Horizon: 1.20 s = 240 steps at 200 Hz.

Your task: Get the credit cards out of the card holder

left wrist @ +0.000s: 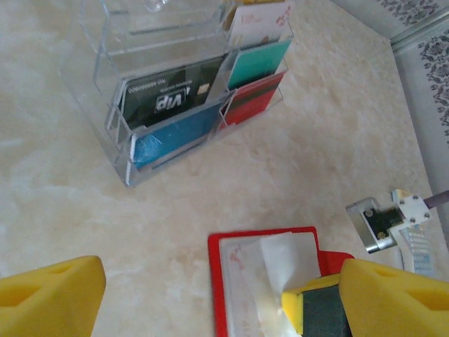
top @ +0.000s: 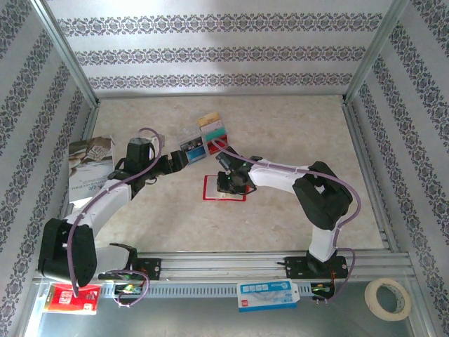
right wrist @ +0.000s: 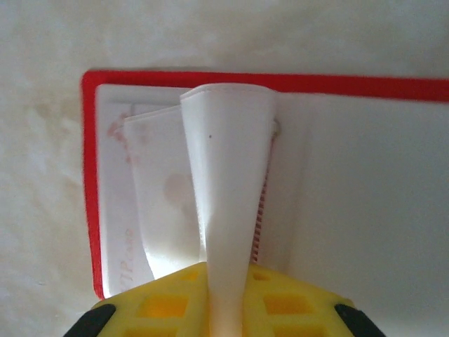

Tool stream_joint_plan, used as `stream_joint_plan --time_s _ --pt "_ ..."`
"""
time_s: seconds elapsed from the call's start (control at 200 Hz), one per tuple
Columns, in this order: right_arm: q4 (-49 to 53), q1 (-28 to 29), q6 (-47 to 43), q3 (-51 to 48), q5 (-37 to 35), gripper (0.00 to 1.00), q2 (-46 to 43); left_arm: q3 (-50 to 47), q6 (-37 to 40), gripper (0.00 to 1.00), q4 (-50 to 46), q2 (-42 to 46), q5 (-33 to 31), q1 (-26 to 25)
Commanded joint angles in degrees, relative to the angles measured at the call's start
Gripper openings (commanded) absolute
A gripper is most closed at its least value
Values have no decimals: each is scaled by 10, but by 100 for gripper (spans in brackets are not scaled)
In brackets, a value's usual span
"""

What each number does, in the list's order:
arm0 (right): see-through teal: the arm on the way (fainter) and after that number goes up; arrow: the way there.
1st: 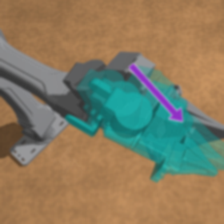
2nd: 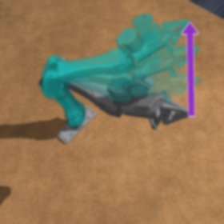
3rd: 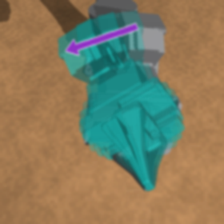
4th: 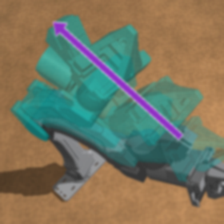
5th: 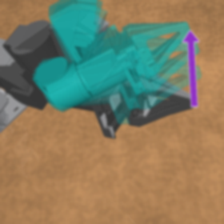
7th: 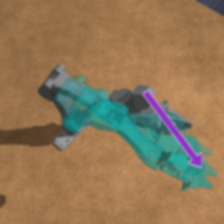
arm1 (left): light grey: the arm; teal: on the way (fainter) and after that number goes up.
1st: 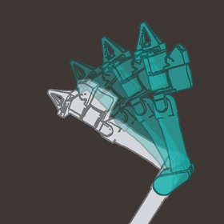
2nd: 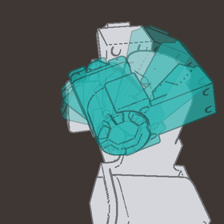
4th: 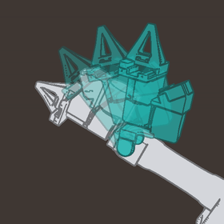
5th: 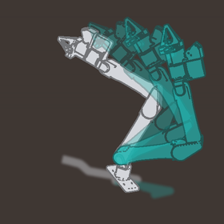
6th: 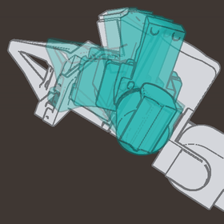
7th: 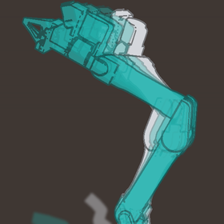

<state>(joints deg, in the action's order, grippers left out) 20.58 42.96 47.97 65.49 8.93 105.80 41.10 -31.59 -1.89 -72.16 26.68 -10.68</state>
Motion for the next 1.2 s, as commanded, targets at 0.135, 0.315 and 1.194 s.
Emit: stream_joint_plan --time_s 0.135,0.315,1.194 --pt "-47 -7 26 -13 34 16 -9 -30 -102 71 83 -59 68 -39" --pt "-53 -12 12 -20 42 16 0 -30 -138 62 116 -111 72 -90" --pt "-44 -19 -9 -31 24 26 -10 -20 -208 29 126 -250 28 -143"
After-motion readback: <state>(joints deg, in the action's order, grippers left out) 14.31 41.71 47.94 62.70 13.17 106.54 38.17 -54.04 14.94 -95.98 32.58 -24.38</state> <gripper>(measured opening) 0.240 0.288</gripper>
